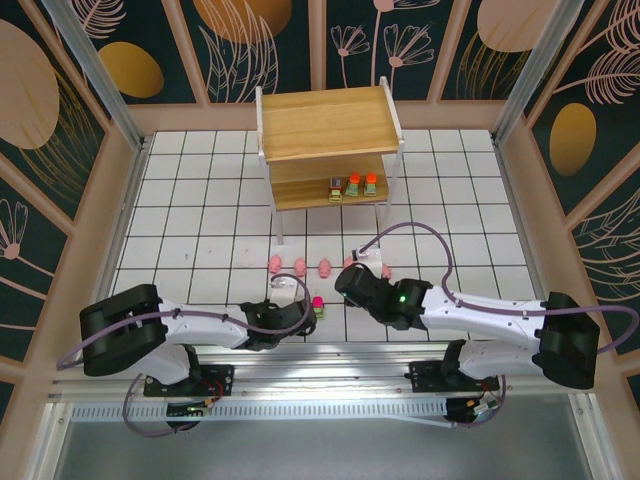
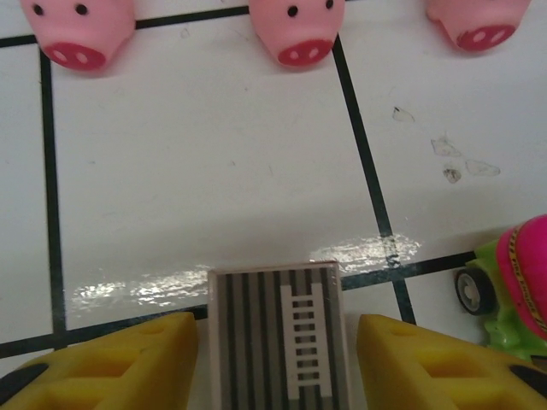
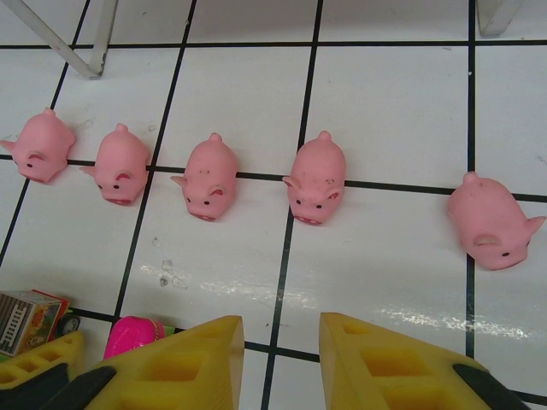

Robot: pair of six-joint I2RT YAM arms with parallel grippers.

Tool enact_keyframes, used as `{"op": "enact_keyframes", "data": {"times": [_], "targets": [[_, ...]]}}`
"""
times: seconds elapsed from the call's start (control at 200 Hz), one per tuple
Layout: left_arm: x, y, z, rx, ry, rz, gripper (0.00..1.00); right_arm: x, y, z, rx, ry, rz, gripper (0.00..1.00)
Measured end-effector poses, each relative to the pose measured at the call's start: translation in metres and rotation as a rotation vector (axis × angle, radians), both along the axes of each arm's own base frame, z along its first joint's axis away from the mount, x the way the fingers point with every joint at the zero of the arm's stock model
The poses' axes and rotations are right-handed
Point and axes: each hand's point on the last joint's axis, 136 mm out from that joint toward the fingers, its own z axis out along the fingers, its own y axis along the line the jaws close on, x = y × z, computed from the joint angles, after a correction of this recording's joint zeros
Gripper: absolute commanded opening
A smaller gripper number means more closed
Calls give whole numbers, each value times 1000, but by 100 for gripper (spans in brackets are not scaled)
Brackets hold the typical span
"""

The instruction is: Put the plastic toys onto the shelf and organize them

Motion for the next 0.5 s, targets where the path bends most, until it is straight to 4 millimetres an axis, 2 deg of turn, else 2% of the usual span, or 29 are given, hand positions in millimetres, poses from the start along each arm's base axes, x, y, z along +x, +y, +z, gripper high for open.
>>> {"op": "enact_keyframes", "data": {"times": [0.31,0.501], "targets": [[1,3,-1,11,-5,0,39,0,0,0,8,5,-7,24],[2,3,0,13,-12,1,24,0,0,-2,5,8,-9,21]]}}
